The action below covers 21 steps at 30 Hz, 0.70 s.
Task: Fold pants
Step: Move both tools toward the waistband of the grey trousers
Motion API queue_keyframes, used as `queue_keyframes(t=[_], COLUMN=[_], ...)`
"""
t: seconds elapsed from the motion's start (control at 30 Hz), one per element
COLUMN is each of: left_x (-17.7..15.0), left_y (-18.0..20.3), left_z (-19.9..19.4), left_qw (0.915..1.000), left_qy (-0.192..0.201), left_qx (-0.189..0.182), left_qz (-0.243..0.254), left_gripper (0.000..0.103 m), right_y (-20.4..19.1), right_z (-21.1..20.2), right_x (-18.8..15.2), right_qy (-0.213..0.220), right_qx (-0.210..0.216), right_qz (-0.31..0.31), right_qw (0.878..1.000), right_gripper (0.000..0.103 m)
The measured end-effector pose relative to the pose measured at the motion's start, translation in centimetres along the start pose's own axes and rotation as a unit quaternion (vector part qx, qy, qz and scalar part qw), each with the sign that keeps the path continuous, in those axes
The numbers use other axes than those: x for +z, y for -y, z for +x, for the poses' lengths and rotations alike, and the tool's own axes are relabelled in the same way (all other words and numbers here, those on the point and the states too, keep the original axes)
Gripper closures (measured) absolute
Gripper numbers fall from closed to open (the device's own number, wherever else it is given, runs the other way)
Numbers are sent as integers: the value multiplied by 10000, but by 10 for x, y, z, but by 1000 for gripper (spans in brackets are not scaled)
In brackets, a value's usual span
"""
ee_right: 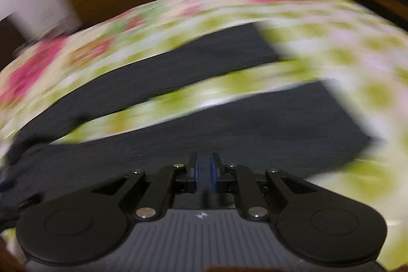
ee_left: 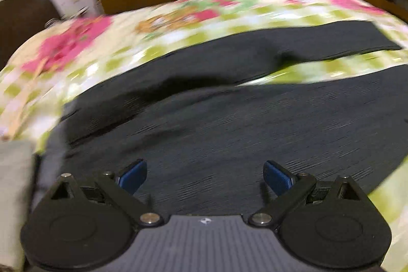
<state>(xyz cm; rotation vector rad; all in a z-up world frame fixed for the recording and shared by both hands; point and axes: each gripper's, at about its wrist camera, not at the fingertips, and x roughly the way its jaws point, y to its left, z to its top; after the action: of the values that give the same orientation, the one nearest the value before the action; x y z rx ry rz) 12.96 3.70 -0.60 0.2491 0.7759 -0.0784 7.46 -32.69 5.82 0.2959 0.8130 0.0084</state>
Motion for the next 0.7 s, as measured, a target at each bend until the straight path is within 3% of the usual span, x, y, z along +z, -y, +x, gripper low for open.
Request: queue_keyframes(t=[0.1,0.2,0.3,0.4,0.47,0.57,0.7], left_x=[-16,-35,-41,-20,4,39,80], left_y=[-29,-48,-65,-95,-114,-144,-192], left_z=[7,14,12,8,12,39,99], left_qw=[9997,9992,9989,9986,9990,9982,9993], left_qy=[-92,-351,-357,-101,239,560,328], left_qx=[230,6,-291,-486,-371,-221,-21], left_qz=[-83,-170,-67,-171,-91,-17,-167], left_gripper=[0,0,0,0,0,0,0], right_y=[-72,-130,-167,-196,-214,-240,-267], right_z=[32,61,84,98,113,141,189], right_x=[2,-1,-3,11,29,56,90], right_qy=[-323,-663,-1048,-1047,-1018,-935,-718], right_qx=[761,1223,1424,1345,1322,1352,1140], right_qz=[-569,-1081,-1481,-2132,-2597,-3179,-3607], right_qw=[9949,9844,9730,9620,9512,9338,9229], right_gripper=[86,86,86,81,69,62,57])
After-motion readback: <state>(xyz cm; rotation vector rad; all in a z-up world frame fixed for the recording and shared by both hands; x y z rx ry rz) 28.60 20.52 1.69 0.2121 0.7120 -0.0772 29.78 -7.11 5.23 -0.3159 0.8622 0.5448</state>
